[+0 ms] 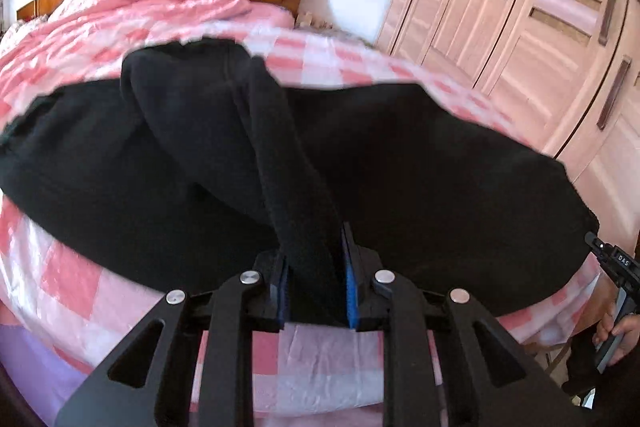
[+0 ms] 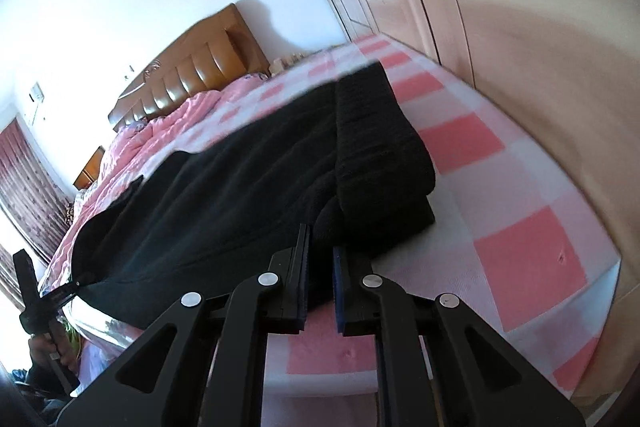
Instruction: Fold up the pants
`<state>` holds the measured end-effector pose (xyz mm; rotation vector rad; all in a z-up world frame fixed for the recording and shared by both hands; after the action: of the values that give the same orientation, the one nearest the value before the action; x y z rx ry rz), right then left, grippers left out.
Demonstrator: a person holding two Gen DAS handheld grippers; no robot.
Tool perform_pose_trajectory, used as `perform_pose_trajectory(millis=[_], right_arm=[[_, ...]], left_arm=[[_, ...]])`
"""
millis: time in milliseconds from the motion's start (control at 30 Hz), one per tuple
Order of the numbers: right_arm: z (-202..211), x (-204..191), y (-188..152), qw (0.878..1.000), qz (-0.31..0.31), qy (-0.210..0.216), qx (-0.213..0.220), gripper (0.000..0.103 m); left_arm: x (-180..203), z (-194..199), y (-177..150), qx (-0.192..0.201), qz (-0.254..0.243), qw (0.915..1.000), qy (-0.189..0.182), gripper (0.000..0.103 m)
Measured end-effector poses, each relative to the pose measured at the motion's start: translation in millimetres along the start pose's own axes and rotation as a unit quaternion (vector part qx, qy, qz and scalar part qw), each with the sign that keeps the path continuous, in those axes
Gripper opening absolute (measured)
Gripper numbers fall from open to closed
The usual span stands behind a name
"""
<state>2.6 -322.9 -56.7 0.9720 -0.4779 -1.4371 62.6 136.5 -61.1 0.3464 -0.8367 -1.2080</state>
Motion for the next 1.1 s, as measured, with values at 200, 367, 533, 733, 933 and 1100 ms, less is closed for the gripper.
perform_pose_trajectory(millis=[200,367,533,733,933,1100], right_arm=[[-10,9,-19,0.999,-0.024,0.001,-0.030,0.009],[-1,5,-11,0.999,-0.035,0.017,-0.012,0.009],[-5,9,-18,0.999,-0.043,0.018,-0.022,0.009],[-6,6,-17,0.999,-0.032,0.009,-0.029,0.010],[18,-10,-10,0.998,0.013,-0.057,-0.022,0.069],[26,-72,10,0.990,0.124,-0.071,0.019,0.086]], left_arm=[[3,-1,-4,-0.003,-0.003,0.9999,0.014,0.021],[7,5,-2,0.007,-0.005,0.9999,0.012,0.021],[11,12,6,0.025,-0.003,0.9996,0.011,0.021],[-1,-12,-9,-0.015,-0.010,0.9991,0.037,0.021],[0,-11,-9,-0.009,-0.029,0.9971,0.070,0.042],[-12,12,4,0.037,-0.018,0.9946,0.096,0.081]])
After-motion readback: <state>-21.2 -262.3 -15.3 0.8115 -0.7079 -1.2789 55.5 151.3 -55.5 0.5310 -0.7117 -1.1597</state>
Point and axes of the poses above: each gripper's, at about its wrist camera, not at the fingertips, and z roughly against the way its jaws point, x to its right, y to its top, the point moved 3 cm from there along -z, roughly the way its jaws point, and after that the axes turned 12 degrees about z, right-handed, at the moved point
